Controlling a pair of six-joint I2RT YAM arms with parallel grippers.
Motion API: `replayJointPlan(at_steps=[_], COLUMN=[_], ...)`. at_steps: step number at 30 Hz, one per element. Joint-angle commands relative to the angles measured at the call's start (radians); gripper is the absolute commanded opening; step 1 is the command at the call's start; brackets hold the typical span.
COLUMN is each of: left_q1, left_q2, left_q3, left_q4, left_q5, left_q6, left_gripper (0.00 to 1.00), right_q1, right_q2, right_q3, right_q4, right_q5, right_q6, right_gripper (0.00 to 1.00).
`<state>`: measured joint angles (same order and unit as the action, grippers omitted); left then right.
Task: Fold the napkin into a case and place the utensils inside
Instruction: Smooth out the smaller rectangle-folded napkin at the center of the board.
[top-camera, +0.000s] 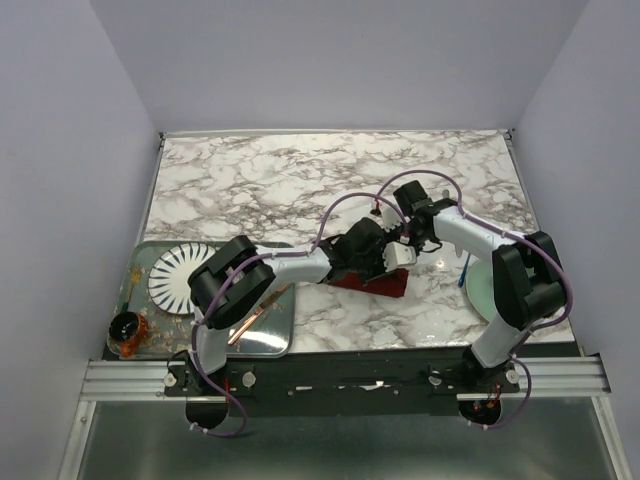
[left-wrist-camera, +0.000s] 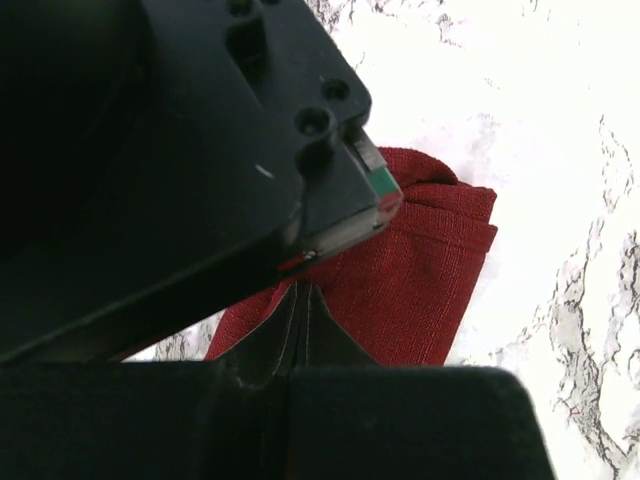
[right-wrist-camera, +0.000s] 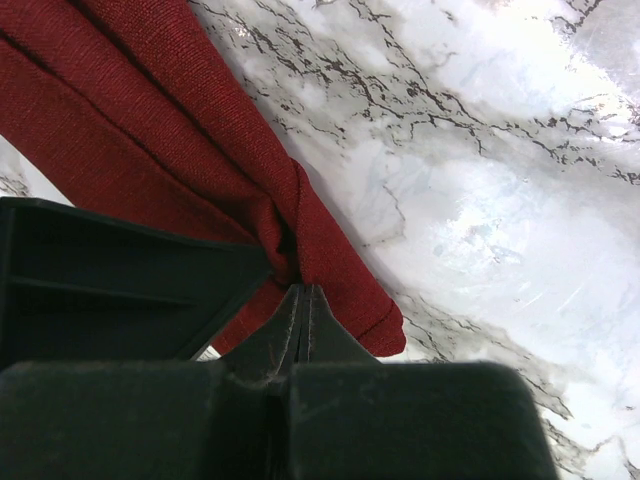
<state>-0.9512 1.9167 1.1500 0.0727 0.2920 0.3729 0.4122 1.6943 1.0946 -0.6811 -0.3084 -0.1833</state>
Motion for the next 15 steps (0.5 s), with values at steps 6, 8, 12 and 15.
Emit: replayJointPlan(at_steps=[6, 8, 12, 15], left_q1=[0.012, 0.023, 0.031, 0.049], left_q2=[-0.004, -0.071, -0.214, -0.294], left_q3=[0.001, -0.047, -0.146, -0.187], left_q4=[0.018, 0.059, 0.16, 0.155], left_q5=[0.012, 0.018, 0.015, 0.059], left_q6=[-0.025, -0.069, -0.169, -0.32], left_gripper=[0.15, 0.31, 0.46, 0.46], right_q1=[-0.023, -0.023, -0.024, -0.027], right_q2=[-0.012, -0.001, 0.005, 0.008], right_q3=[-0.007, -0.009, -0.007, 0.001], right_q4=[-0.031, -0.029, -0.025, -0.023], right_q5=[-0.026, -0.028, -0.028, -0.031], right_q6=[-0.001, -0.002, 0.001, 0.011], right_gripper=[0.01, 0.01, 0.01, 0.01])
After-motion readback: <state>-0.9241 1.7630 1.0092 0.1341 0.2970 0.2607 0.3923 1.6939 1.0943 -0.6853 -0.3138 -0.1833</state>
